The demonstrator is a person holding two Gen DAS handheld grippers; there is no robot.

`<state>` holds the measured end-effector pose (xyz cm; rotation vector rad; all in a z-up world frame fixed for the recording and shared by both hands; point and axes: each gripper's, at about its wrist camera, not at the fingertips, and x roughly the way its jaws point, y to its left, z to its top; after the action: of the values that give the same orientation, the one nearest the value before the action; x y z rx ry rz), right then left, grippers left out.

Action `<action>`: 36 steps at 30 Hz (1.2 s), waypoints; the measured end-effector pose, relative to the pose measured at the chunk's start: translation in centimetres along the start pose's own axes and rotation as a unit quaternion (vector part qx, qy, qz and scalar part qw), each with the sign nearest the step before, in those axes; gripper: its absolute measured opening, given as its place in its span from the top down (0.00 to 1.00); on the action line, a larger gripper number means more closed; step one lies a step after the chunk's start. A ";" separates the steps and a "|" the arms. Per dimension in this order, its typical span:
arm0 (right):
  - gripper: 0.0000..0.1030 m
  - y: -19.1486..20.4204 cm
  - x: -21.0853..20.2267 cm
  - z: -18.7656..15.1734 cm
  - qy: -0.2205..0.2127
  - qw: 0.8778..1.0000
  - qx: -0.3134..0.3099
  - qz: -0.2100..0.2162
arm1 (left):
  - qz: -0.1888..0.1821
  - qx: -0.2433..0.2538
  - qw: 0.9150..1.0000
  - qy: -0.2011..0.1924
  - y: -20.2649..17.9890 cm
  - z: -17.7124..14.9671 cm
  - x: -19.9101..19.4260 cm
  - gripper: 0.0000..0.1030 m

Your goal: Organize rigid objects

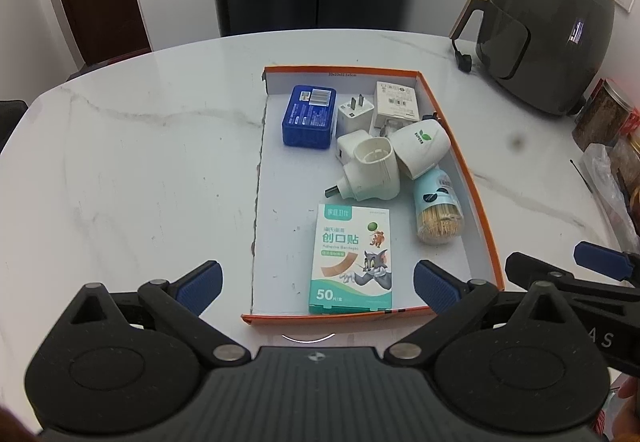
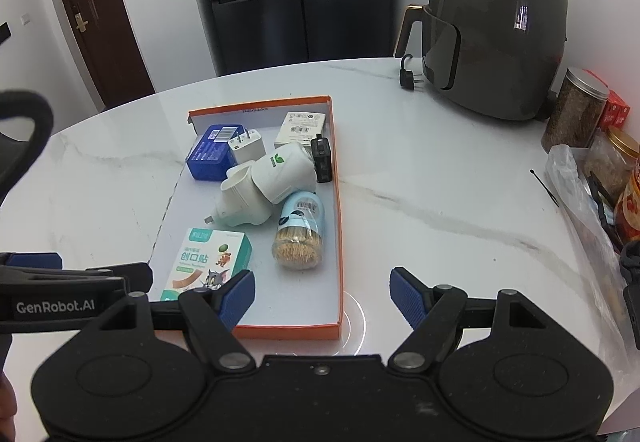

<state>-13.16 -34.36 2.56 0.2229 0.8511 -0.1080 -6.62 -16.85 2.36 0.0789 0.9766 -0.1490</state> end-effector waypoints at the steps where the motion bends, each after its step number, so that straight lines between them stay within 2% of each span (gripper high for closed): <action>1: 0.14 0.0 0.0 0.0 0.000 1.000 0.000 0.000 | 0.000 0.000 1.000 0.000 0.0 0.0 0.0 0.00; 36: 0.14 -0.5 0.8 -0.6 0.011 1.000 -0.002 0.003 | 0.001 -0.002 1.000 0.020 -0.4 -0.2 0.7 0.00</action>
<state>-13.12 -34.72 1.52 0.2219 0.8723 -0.0988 -6.42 -17.30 1.65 0.0786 1.0163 -0.1437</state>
